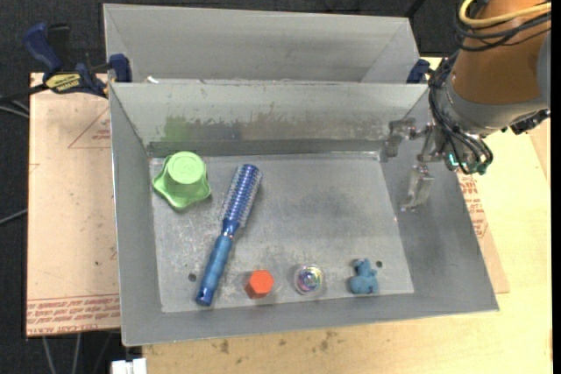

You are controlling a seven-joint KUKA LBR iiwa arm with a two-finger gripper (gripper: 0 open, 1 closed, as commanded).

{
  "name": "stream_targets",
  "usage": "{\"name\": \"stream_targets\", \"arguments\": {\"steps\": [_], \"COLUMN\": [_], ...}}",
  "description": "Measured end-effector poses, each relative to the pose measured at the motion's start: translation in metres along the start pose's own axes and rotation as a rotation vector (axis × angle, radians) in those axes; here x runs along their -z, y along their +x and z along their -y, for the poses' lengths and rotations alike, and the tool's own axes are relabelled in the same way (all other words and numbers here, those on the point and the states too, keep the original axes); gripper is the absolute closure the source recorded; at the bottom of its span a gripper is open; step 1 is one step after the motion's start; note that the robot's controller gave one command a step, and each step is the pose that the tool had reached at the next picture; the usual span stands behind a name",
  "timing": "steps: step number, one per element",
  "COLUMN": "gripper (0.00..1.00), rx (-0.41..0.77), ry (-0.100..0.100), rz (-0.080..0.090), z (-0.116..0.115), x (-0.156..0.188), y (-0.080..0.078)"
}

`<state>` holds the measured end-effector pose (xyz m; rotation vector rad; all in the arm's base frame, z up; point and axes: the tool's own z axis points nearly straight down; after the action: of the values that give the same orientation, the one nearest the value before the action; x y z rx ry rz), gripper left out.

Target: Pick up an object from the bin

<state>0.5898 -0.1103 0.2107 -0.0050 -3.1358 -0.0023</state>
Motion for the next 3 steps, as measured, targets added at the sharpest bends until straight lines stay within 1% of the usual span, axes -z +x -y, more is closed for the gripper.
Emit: {"name": "stream_targets", "arguments": {"steps": [1, 2, 3], "gripper": [0.0, 0.0, 1.0], "rx": [0.122, -0.109, -0.109], "ry": [-0.002, -0.001, 0.0], "rz": [-0.006, 0.01, 0.006], "z": [-0.05, -0.075, -0.074], "x": [-0.12, -0.141, -0.141], "y": [0.088, 0.103, 0.103]}}
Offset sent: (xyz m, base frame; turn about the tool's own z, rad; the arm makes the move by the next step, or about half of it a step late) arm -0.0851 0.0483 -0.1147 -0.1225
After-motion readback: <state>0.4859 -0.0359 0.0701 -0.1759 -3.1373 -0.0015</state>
